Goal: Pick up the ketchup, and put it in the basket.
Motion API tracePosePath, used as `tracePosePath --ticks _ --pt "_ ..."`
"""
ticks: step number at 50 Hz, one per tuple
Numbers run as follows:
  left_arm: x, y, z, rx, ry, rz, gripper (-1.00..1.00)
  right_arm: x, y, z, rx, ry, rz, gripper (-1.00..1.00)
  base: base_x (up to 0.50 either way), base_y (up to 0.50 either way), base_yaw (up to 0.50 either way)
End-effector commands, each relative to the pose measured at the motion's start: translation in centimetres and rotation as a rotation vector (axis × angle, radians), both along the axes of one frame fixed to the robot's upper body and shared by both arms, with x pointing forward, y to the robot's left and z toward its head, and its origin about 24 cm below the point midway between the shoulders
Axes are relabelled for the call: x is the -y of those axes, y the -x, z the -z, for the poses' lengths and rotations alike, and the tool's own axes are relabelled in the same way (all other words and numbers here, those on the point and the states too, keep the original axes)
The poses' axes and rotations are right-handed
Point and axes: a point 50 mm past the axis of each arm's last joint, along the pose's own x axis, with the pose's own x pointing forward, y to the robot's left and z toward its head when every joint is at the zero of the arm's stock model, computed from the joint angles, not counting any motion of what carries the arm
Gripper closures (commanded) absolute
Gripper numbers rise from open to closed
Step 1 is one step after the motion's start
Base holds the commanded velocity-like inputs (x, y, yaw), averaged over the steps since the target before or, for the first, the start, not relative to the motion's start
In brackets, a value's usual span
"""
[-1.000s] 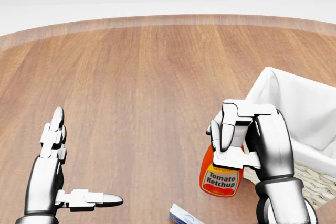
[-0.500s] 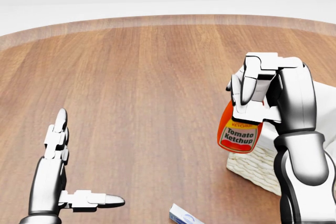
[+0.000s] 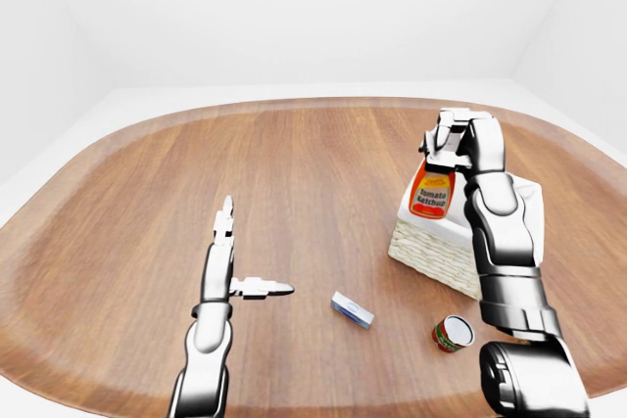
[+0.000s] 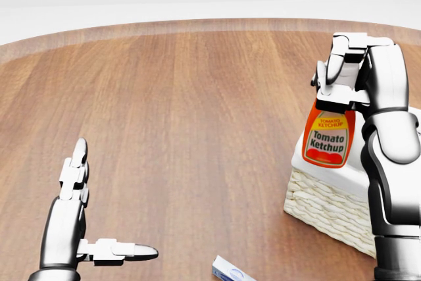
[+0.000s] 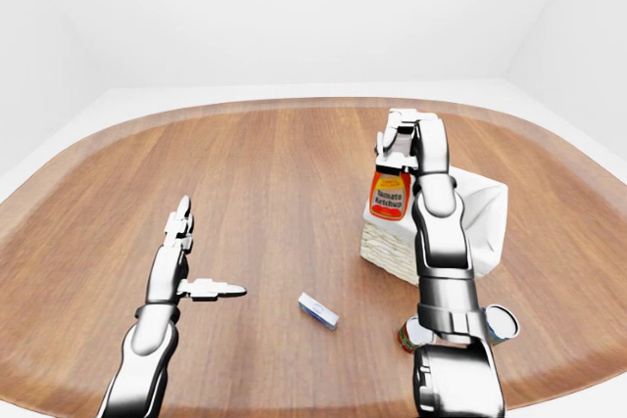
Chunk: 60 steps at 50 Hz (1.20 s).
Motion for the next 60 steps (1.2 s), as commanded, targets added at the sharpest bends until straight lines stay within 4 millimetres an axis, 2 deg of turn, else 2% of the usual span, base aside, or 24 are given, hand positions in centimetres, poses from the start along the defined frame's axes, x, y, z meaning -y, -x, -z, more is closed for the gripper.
tracePosePath --ticks 1,22,49,60 --pt "0.0 -0.2 0.2 -0.004 -0.001 -0.002 -1.00 2.6 -2.5 0.2 -0.099 0.041 0.146 1.00 0.00 0.00 0.00" --pt "0.3 -0.6 0.8 -0.015 -0.005 0.003 -1.00 4.7 -5.4 1.2 -0.203 0.019 0.201 1.00 0.00 0.00 0.00" --pt "0.5 -1.0 2.1 -0.064 -0.016 0.003 -1.00 6.2 -5.8 2.4 -0.333 -0.038 0.266 1.00 0.00 0.00 0.00" --pt "0.6 -1.0 2.3 -0.072 -0.020 0.004 -1.00 6.9 -5.7 1.8 -0.327 -0.038 0.287 1.00 0.00 0.00 0.00"
